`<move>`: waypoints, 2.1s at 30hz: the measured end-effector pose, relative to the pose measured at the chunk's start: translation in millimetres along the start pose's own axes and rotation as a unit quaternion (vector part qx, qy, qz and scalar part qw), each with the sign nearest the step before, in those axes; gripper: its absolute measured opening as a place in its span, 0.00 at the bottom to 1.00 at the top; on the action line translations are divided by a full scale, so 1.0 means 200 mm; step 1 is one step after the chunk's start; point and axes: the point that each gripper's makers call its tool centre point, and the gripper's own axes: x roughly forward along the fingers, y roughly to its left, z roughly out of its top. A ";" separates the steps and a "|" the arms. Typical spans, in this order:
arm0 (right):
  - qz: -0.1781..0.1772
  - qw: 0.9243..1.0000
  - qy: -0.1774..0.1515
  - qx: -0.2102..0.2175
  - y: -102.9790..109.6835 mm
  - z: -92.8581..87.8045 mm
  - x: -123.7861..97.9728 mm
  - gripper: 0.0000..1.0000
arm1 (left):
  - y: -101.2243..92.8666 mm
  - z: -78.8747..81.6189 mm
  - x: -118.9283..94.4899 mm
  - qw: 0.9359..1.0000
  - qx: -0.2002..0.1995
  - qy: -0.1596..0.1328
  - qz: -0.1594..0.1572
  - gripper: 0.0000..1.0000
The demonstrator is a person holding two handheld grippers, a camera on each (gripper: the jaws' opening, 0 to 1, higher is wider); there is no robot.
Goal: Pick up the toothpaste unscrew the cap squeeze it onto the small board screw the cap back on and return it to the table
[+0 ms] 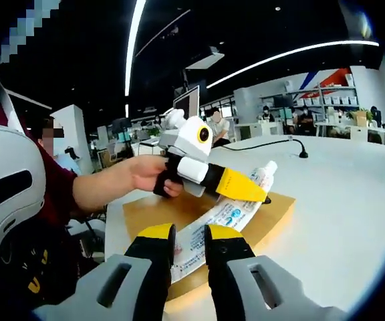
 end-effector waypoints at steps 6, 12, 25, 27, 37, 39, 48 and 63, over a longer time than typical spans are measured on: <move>-0.003 1.000 0.013 -0.010 0.00 -0.02 0.00 0.18 | 0.05 -0.01 0.00 0.999 -0.016 0.030 0.019 0.20; -0.003 1.000 0.016 -0.012 0.01 -0.04 -0.01 0.18 | 0.07 -0.03 0.00 0.999 -0.009 0.044 0.031 0.21; 0.004 1.000 0.028 -0.007 0.03 -0.06 -0.01 0.17 | 0.08 -0.03 -0.02 0.995 0.047 0.065 0.056 0.24; 0.002 0.999 0.033 -0.010 0.02 -0.07 -0.01 0.17 | 0.09 -0.02 -0.02 0.993 0.070 0.073 0.067 0.26; 0.006 0.999 0.038 -0.008 0.03 -0.08 -0.03 0.17 | 0.09 -0.03 -0.04 0.990 0.090 0.078 0.075 0.25; 0.008 0.999 0.038 -0.009 0.03 -0.07 -0.03 0.17 | 0.07 -0.05 -0.03 0.989 0.097 0.079 0.078 0.25; -0.028 0.999 -0.015 0.033 -0.11 -0.01 -0.10 0.17 | -0.05 -0.06 -0.07 0.991 0.100 0.045 0.076 0.25; -0.086 0.993 -0.018 0.085 -0.35 0.00 -0.11 0.32 | -0.09 -0.07 -0.19 0.989 0.135 0.030 0.056 0.34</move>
